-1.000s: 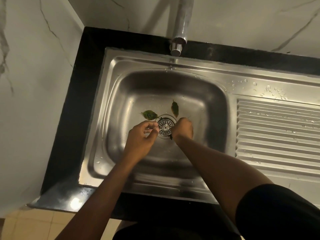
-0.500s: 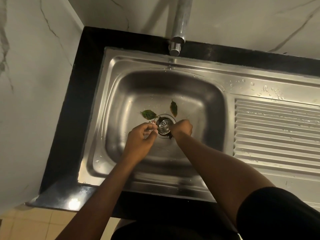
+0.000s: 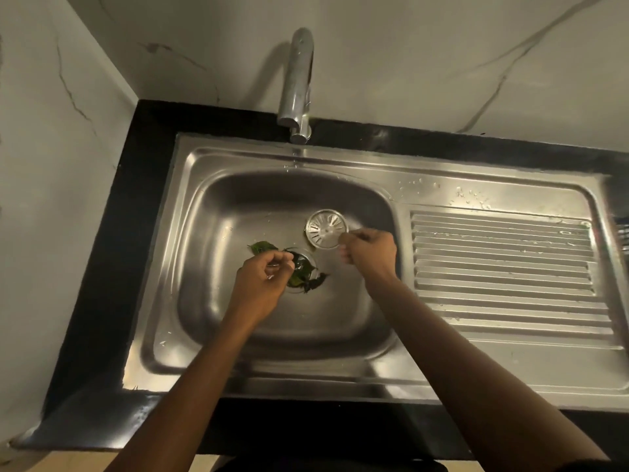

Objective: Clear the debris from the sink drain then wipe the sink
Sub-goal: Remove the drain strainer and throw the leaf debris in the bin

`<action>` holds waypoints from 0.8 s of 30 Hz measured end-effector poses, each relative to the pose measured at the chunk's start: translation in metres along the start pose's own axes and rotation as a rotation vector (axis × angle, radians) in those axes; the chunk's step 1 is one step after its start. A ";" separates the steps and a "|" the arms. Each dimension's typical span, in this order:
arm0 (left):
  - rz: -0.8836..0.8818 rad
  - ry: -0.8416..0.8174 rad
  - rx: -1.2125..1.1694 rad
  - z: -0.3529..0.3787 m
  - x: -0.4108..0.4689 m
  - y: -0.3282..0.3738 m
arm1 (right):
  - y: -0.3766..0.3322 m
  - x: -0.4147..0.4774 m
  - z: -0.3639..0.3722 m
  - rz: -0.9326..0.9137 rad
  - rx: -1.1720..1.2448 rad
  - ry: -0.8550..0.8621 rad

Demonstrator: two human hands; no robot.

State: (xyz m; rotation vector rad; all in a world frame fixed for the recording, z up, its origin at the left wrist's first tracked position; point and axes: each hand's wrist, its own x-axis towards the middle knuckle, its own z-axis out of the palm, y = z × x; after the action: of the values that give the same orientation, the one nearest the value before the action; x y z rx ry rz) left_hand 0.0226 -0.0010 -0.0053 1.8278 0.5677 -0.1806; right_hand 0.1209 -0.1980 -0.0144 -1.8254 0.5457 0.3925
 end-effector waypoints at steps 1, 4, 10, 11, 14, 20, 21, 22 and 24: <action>0.015 -0.008 0.013 0.003 0.000 0.003 | -0.006 0.003 -0.007 0.008 0.071 0.005; 0.044 -0.030 0.034 0.012 0.000 0.011 | -0.025 0.018 -0.025 0.048 0.277 0.028; 0.074 -0.057 0.018 0.027 -0.006 0.026 | -0.067 0.064 -0.042 0.126 0.552 0.108; 0.069 -0.061 0.019 0.028 -0.007 0.026 | -0.073 0.071 -0.043 0.131 0.543 0.125; 0.067 -0.062 0.035 0.030 -0.009 0.028 | -0.086 0.091 -0.042 0.146 0.494 0.176; 0.070 -0.055 0.021 0.029 -0.009 0.026 | -0.097 0.112 -0.032 0.169 0.393 0.221; 0.067 -0.049 0.023 0.028 -0.009 0.026 | -0.098 0.114 -0.030 0.174 0.385 0.223; 0.063 -0.044 0.025 0.028 -0.008 0.025 | -0.099 0.115 -0.029 0.176 0.380 0.225; 0.058 -0.041 0.028 0.027 -0.008 0.022 | -0.099 0.119 -0.027 0.178 0.389 0.230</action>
State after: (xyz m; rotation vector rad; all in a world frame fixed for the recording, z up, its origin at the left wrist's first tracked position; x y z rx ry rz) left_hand 0.0306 -0.0330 0.0081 1.8610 0.4847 -0.1875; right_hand 0.2748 -0.2184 0.0108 -1.4570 0.8833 0.1782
